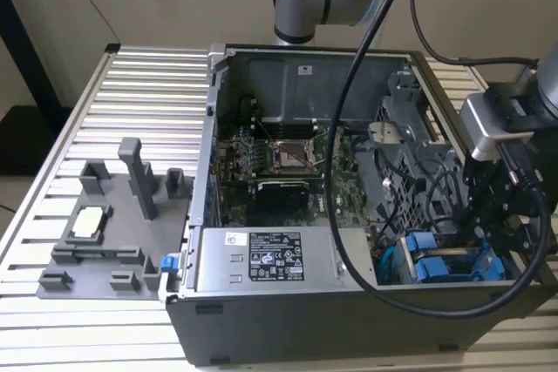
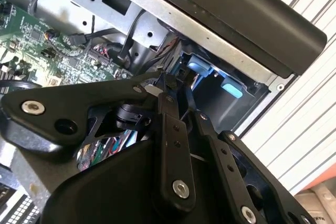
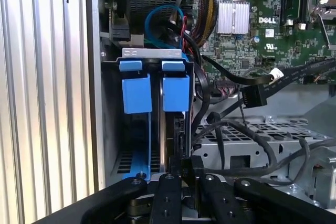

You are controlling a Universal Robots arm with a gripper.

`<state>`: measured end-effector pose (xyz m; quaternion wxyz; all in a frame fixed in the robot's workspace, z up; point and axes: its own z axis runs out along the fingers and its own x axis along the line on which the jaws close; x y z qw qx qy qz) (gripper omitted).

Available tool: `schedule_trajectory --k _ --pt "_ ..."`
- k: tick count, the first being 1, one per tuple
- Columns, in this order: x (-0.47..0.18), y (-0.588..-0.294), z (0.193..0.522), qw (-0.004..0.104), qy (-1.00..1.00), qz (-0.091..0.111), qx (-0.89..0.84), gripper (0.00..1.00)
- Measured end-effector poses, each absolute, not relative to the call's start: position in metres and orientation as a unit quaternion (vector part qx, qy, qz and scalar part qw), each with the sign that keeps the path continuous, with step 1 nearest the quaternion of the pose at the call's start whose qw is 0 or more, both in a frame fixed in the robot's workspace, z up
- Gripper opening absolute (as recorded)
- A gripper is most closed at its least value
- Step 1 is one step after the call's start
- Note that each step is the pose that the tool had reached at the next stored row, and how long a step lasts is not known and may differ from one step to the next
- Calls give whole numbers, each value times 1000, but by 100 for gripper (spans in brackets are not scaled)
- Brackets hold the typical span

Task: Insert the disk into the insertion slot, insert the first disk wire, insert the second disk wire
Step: 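Insert the first disk wire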

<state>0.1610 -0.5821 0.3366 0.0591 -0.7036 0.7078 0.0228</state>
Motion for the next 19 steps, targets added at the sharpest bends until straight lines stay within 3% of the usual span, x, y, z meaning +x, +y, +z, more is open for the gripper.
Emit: schedule_trajectory --k 19 --pt "160 -581 332 59 707 23 -704 19"
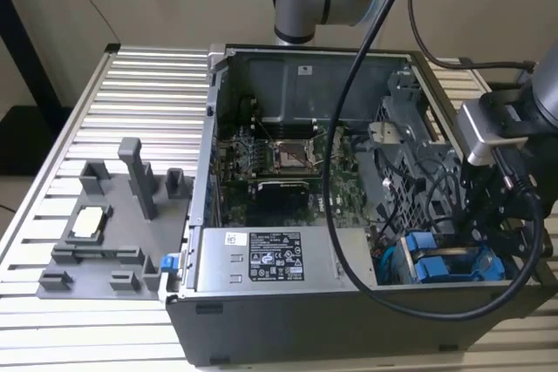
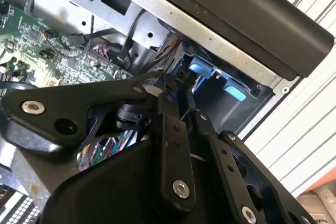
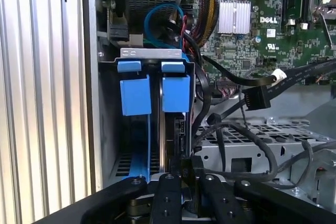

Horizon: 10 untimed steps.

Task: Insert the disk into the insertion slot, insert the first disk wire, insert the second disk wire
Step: 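Insert the first disk wire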

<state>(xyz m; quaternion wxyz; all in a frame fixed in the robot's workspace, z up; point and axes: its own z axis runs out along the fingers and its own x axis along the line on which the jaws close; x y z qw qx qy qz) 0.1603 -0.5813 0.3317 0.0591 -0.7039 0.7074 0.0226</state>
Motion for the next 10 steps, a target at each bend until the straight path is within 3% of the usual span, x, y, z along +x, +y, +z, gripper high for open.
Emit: schedule_trajectory --k 2,5,10 --pt "160 -581 331 59 707 23 -704 21" --pt "160 -581 333 59 705 24 -706 33" --pt "160 -581 347 57 705 25 -706 33"
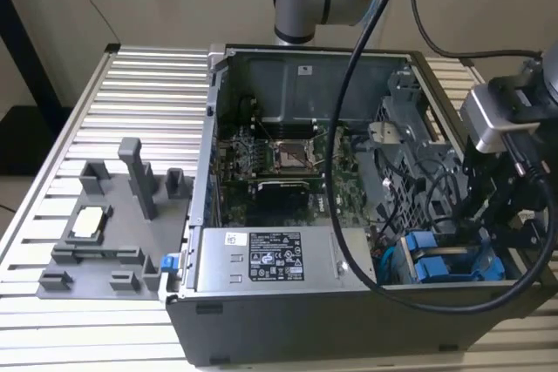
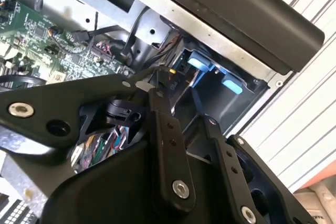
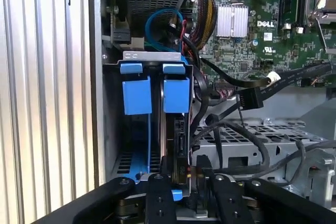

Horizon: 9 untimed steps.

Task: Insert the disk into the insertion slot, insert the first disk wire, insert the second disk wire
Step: 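Insert the first disk wire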

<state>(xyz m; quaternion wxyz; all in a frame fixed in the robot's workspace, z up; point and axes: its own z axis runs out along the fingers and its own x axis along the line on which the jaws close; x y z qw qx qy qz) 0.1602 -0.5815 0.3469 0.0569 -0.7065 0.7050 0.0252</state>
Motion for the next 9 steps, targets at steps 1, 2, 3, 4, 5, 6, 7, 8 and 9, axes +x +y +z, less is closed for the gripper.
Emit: schedule_trajectory --k 1,2,3,4,5,6,7,8,9 --pt "160 -581 350 57 705 25 -706 33" --pt "160 -581 352 57 705 25 -706 33" --pt "160 -581 355 56 705 25 -706 33" --pt "160 -581 358 56 705 25 -706 33" --pt "160 -581 361 56 705 25 -706 33" --pt "160 -581 364 56 705 26 -706 33" --pt "160 -581 367 56 705 26 -706 33" --pt "160 -581 370 56 705 26 -706 33" --pt "160 -581 373 55 705 25 -706 33"
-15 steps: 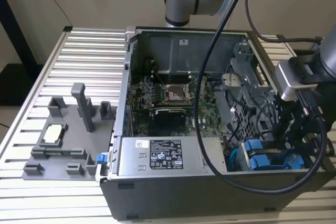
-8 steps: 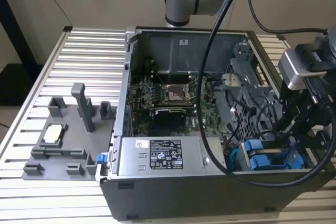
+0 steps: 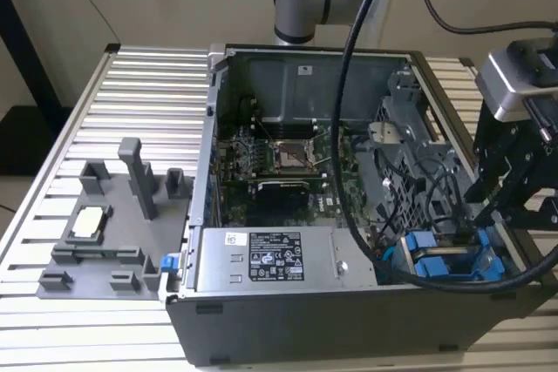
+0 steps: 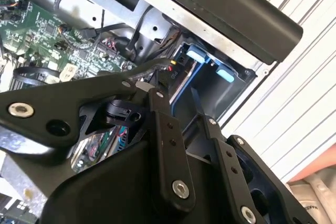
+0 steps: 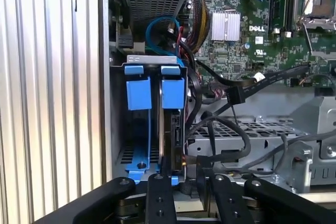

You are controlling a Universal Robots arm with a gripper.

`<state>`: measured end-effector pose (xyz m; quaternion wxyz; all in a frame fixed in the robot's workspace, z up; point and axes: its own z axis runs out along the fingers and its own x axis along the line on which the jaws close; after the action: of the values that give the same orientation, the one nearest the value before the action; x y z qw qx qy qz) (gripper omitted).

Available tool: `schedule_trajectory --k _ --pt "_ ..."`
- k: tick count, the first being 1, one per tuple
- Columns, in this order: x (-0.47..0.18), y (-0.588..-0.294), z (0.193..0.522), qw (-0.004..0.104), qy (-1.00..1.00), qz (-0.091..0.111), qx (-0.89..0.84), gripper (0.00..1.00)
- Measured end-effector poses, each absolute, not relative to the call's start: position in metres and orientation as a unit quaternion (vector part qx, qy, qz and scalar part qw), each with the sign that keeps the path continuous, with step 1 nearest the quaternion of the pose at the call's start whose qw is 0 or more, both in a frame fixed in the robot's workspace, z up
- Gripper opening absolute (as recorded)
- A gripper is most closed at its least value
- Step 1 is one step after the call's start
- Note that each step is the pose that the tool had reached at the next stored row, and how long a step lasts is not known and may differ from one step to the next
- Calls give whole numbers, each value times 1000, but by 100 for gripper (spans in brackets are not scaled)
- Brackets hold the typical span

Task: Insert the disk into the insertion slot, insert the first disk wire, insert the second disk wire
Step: 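Insert the first disk wire, then insert the second disk wire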

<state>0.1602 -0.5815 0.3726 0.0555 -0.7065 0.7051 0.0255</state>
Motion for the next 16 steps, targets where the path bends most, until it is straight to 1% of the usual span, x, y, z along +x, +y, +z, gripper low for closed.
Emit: schedule_trajectory --k 4,10,16 --pt "160 -581 383 54 705 25 -707 33" --pt "160 -581 384 54 705 25 -707 33" --pt "160 -568 384 54 705 25 -706 33"
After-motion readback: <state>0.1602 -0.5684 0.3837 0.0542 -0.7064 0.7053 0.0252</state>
